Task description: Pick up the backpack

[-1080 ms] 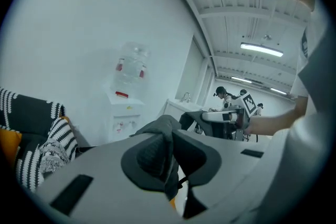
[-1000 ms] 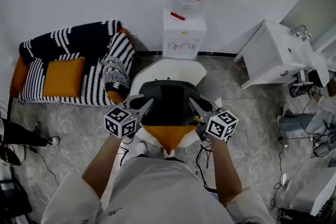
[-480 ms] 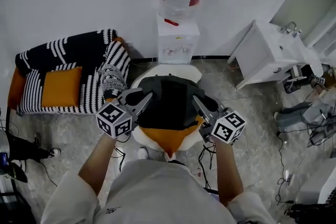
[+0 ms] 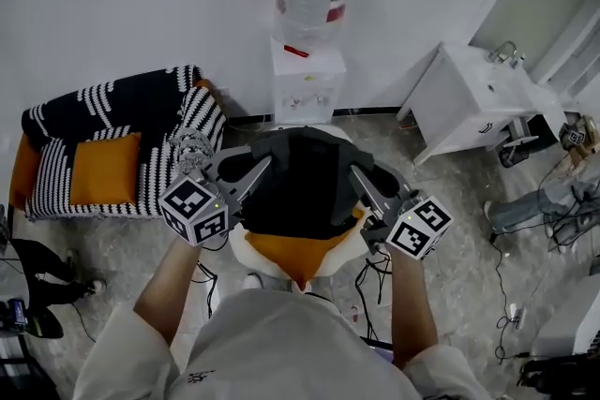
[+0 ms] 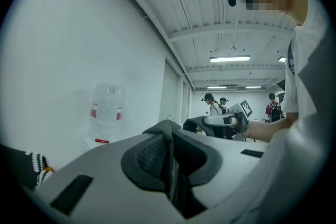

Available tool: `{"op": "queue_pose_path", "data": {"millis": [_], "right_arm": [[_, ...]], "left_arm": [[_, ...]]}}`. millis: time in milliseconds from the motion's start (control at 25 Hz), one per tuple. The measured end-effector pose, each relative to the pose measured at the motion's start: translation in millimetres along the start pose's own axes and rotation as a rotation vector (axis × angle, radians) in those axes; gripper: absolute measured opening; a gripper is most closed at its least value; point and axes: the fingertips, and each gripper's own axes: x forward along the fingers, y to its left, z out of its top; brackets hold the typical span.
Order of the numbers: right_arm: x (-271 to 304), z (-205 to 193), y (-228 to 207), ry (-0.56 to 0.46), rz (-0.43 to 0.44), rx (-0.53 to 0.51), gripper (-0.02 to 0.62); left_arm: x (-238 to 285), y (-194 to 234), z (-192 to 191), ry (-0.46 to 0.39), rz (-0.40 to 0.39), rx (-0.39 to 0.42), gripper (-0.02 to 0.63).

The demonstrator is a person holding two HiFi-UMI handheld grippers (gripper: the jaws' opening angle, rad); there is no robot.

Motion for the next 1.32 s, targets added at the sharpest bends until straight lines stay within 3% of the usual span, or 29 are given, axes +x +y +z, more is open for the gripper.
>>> {"op": "queue_pose_path", "data": {"millis": [400, 1320], "right_arm": [[-6, 27, -6, -0.053, -0.031, -0.076, 0.078], [-17, 29, -29, -0.056, -0.048, -0.082, 0.077]], "left_arm": [[18, -4, 29, -0.047, -0.038, 0.064, 0.028], [46, -5, 24, -0.034, -0.06, 0.081, 0.028]]}}
